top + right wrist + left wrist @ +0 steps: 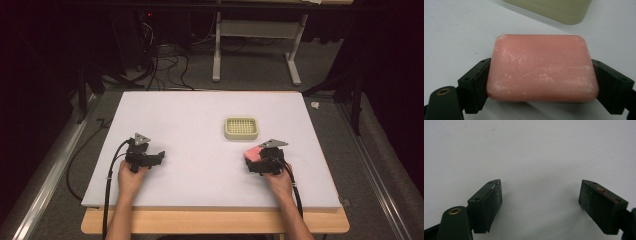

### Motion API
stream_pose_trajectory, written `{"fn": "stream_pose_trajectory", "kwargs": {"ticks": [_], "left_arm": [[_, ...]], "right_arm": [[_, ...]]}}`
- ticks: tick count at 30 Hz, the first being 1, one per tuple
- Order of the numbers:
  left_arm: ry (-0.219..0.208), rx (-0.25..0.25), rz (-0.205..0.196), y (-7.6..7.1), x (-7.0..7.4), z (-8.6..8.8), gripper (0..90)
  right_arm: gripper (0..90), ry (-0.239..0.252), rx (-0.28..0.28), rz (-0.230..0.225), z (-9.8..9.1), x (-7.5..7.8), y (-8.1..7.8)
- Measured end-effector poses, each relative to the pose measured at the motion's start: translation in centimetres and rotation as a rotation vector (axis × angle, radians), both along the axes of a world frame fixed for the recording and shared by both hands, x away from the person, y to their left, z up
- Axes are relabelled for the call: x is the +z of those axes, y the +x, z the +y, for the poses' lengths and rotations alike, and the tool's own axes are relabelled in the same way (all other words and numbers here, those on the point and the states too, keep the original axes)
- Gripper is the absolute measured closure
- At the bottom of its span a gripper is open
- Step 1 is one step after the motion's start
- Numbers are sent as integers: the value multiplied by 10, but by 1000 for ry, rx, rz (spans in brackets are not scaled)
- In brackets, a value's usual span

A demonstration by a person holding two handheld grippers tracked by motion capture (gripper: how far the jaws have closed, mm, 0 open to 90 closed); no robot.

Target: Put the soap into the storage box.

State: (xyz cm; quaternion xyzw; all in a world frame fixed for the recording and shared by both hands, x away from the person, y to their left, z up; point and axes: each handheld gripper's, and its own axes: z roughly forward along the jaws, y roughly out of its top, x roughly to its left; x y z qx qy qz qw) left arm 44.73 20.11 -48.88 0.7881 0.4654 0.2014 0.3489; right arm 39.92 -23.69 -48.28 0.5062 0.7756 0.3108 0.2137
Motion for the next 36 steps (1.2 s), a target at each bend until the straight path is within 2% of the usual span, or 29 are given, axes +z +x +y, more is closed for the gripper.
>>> {"fn": "stream_pose_trajectory", "kwargs": {"ticks": [25,28,33,36], "left_arm": [[2,-2,1,0,0,0,193],[1,-1,0,0,0,0,193],[1,-1,0,0,0,0,193],[1,-1,0,0,0,0,193]], "right_arm": [[136,37,-7,0,-4,13,-2],[136,71,4,6,-4,16,-2],[136,85,29,-5,-1,24,-4],[137,72,46,-6,2,27,-4]]}}
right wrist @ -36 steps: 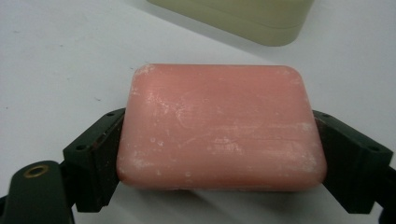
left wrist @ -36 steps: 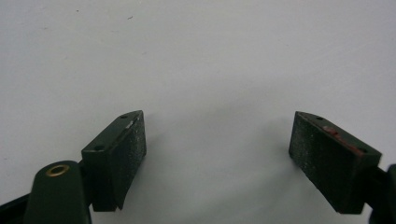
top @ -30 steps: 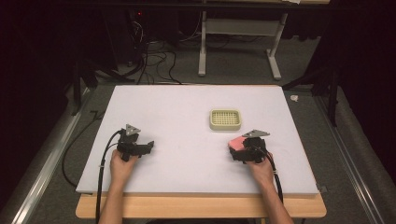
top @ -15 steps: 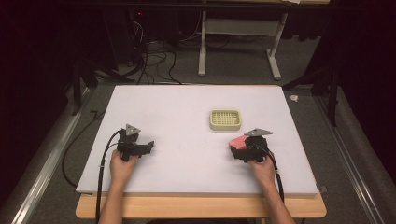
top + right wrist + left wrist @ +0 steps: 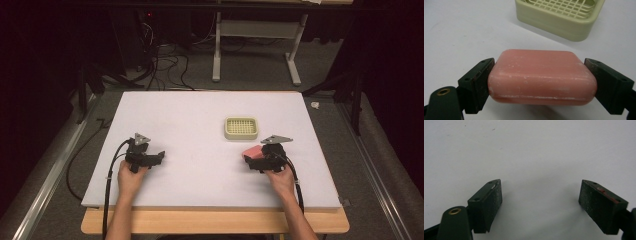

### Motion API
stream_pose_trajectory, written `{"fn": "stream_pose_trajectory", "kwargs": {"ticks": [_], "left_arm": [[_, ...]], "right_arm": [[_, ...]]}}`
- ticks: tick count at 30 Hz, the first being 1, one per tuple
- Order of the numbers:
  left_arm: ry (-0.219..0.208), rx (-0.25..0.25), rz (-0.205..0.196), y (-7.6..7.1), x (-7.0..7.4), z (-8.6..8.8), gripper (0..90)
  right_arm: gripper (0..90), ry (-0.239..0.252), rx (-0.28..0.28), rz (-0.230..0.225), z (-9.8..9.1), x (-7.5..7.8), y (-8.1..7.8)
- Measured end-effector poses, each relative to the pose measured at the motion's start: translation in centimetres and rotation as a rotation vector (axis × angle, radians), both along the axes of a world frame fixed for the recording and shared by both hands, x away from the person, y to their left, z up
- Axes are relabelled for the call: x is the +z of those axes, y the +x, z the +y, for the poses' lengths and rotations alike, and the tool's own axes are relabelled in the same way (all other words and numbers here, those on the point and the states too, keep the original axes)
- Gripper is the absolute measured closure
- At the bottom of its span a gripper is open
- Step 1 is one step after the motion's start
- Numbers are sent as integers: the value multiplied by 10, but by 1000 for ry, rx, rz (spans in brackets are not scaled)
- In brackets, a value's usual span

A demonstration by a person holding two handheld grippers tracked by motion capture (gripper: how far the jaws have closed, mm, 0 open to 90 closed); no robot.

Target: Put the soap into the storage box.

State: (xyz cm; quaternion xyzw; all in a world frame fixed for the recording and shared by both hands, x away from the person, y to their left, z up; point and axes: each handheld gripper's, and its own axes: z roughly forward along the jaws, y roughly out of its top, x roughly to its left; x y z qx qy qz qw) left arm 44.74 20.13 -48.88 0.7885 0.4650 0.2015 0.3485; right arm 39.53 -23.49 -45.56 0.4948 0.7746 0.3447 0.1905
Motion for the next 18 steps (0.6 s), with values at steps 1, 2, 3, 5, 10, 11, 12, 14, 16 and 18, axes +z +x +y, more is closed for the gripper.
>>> {"fn": "stream_pose_trajectory", "kwargs": {"ticks": [1,2,3,5,10,11,12,14,16,18], "left_arm": [[-2,1,0,0,0,0,193],[-2,1,0,0,0,0,193],[-2,1,0,0,0,0,193],[0,0,0,0,0,0,193],[-1,1,0,0,0,0,193],[0,0,0,0,0,0,192],[-1,1,0,0,0,0,193],[0,0,0,0,0,0,193],[0,0,0,0,0,0,193],[0,0,0,0,0,0,193]], "right_arm": [[136,-3,3,3,1,1,0],[137,-3,6,2,2,2,0],[137,-5,12,0,3,3,0],[137,-7,17,-1,4,4,0],[138,-1,28,0,7,9,0],[138,-5,28,-1,8,10,0],[138,-3,31,0,8,11,0],[138,-2,32,-1,9,14,1],[138,-3,37,-5,9,17,3],[139,1,40,-12,10,21,4]]}}
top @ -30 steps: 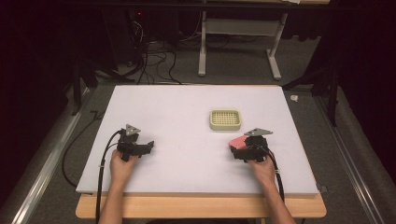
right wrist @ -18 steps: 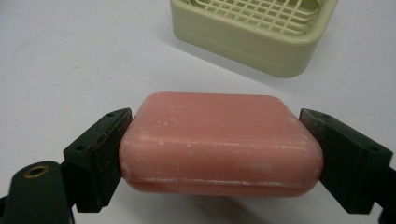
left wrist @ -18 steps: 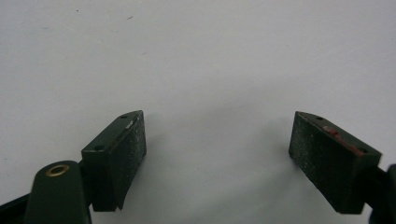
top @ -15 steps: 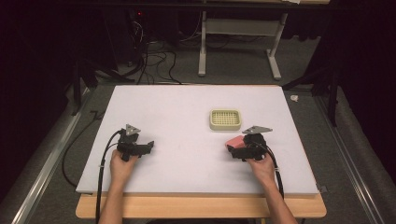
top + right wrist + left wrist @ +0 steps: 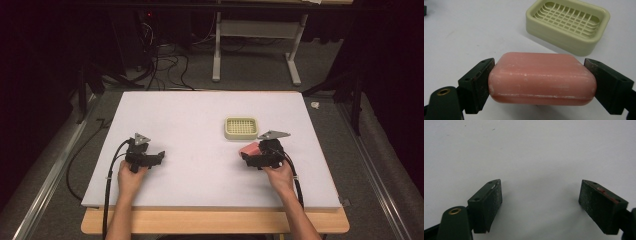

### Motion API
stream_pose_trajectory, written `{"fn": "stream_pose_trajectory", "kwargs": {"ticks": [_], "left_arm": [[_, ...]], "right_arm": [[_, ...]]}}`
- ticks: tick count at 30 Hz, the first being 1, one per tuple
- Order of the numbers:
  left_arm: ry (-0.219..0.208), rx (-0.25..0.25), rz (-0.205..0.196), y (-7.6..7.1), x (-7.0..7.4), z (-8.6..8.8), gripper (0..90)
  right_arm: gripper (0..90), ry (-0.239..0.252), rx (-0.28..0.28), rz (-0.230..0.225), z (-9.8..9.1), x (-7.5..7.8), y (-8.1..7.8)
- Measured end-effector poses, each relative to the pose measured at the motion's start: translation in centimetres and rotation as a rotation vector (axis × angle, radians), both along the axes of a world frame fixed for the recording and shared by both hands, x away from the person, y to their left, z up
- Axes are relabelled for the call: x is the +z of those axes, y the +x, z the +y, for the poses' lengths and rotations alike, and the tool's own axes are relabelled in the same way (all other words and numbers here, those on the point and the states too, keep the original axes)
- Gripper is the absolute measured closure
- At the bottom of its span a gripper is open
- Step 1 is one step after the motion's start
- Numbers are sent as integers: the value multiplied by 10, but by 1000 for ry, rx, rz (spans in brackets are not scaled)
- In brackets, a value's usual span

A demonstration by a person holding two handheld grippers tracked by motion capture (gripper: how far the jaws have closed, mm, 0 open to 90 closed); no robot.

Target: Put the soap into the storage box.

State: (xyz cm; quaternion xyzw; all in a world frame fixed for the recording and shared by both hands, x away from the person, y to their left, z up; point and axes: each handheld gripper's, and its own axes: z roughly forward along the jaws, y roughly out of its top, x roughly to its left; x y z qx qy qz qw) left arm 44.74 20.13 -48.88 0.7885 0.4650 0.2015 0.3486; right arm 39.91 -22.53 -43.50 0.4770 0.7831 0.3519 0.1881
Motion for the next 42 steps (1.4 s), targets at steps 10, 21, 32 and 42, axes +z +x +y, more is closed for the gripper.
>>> {"fn": "stream_pose_trajectory", "kwargs": {"ticks": [10,21,32,42], "left_arm": [[-2,1,0,0,0,0,193],[0,0,0,0,0,0,193],[0,0,0,0,0,0,193],[-1,0,0,0,0,0,193]], "right_arm": [[138,-9,21,-1,7,10,10],[138,2,29,-7,14,17,25],[138,20,11,-14,14,25,43],[138,8,-12,-2,14,24,60]]}}
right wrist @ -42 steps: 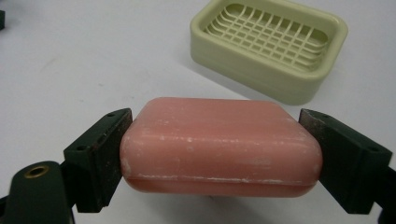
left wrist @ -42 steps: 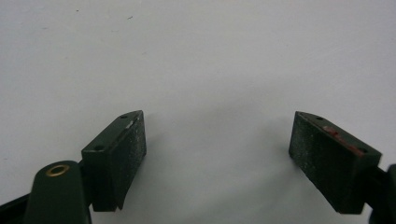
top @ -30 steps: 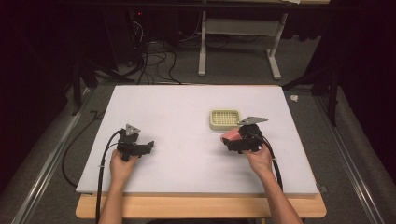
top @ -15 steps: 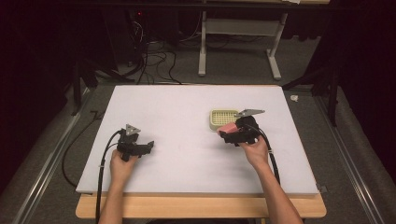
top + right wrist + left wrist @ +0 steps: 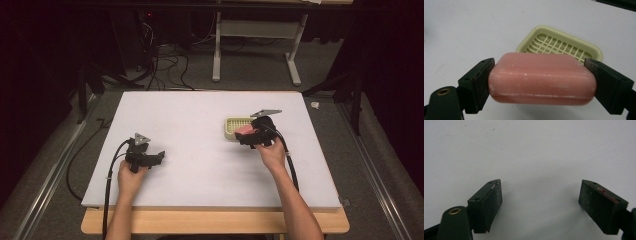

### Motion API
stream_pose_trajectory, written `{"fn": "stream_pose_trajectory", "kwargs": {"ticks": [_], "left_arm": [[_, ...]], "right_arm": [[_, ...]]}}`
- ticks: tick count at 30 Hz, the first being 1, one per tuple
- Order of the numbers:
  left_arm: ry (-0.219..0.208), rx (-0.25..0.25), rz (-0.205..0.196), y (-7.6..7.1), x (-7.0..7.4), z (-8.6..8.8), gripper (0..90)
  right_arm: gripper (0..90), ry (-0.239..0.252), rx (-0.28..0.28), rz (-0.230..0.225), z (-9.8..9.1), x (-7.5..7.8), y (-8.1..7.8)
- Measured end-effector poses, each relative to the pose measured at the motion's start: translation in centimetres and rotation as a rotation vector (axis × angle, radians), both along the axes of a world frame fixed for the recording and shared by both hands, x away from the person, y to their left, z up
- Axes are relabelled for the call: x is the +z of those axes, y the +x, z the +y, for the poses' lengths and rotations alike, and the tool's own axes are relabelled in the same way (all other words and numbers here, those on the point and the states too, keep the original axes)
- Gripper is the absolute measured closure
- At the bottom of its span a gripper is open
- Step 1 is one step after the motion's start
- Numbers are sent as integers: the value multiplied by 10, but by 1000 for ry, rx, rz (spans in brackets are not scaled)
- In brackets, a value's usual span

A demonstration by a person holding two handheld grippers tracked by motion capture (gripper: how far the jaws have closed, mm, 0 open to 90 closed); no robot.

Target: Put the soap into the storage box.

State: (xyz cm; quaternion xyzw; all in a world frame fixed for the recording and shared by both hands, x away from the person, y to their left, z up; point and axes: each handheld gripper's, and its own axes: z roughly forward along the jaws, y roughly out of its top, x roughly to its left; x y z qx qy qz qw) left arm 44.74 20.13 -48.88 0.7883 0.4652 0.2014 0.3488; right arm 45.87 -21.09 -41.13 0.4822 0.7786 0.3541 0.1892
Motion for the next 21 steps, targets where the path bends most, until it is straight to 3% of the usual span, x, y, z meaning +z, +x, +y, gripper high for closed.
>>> {"fn": "stream_pose_trajectory", "kwargs": {"ticks": [21], "left_arm": [[-1,0,0,0,0,0,193]], "right_arm": [[137,-34,-53,5,9,-14,33]]}}
